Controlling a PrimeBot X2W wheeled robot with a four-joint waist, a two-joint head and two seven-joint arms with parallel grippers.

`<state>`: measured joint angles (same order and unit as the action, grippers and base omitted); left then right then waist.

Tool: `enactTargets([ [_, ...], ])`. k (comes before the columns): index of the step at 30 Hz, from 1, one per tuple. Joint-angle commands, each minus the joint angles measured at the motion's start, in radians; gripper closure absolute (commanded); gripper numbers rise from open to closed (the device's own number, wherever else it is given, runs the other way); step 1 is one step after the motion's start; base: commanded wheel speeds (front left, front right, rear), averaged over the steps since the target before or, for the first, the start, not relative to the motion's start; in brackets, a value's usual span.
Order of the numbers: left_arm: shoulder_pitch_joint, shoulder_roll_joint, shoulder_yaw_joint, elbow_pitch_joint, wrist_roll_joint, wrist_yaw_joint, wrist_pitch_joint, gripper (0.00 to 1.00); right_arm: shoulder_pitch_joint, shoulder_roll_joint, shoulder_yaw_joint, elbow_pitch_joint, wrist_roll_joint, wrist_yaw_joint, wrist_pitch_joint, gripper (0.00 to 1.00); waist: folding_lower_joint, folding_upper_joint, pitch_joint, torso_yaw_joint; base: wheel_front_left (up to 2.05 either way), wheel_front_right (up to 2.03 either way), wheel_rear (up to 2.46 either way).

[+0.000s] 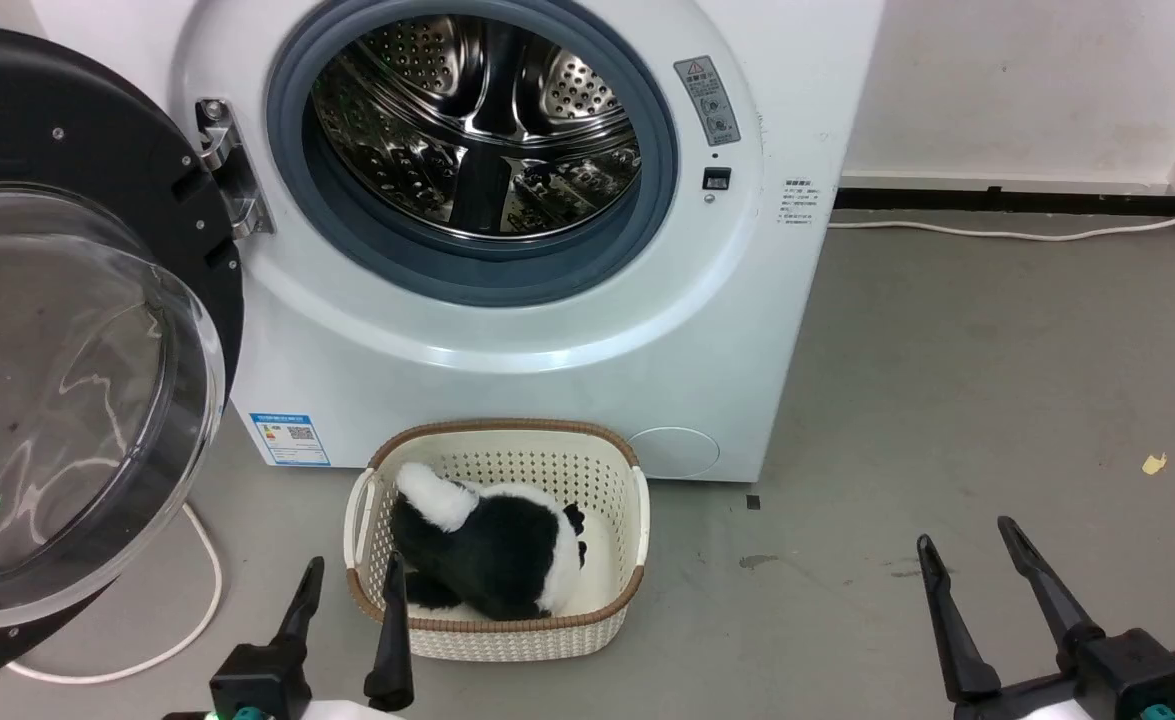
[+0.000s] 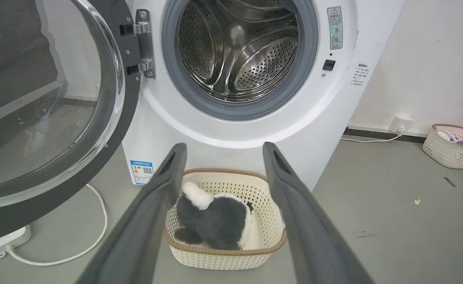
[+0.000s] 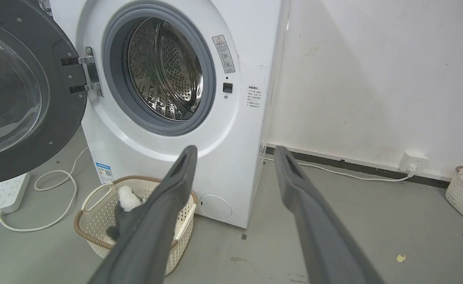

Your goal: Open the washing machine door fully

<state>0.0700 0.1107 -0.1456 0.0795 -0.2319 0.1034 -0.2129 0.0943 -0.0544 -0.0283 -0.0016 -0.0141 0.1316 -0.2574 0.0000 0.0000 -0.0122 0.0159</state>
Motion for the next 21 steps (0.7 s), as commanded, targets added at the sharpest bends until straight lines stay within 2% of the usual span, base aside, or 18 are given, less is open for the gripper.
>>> enactTargets([
  [1,0.011,-0.001,-0.002,0.005,0.006,0.006,-0.007,0.00,0.010,0.004,-0.002,0.006,0.008,-0.001,-0.004,0.00,0.0000,0.0000,-0.001,-0.002,0.00,0.00,0.00],
  [13,-0.001,0.014,-0.018,0.007,0.010,0.011,-0.014,0.00,0.005,0.004,0.005,0.031,0.009,-0.001,-0.004,0.00,0.0000,0.0000,-0.010,-0.005,0.00,0.00,0.00],
  [14,-0.001,0.005,-0.013,0.010,0.009,0.008,-0.007,1.00,0.001,0.000,0.005,0.028,0.007,0.000,0.001,1.00,0.0001,0.0000,-0.010,-0.005,0.00,0.00,0.00],
  [21,-0.004,0.001,-0.005,0.006,0.020,0.003,0.003,1.00,-0.004,0.000,0.006,0.027,0.007,0.000,0.013,1.00,0.0000,0.0000,-0.009,-0.005,0.00,0.00,0.00],
])
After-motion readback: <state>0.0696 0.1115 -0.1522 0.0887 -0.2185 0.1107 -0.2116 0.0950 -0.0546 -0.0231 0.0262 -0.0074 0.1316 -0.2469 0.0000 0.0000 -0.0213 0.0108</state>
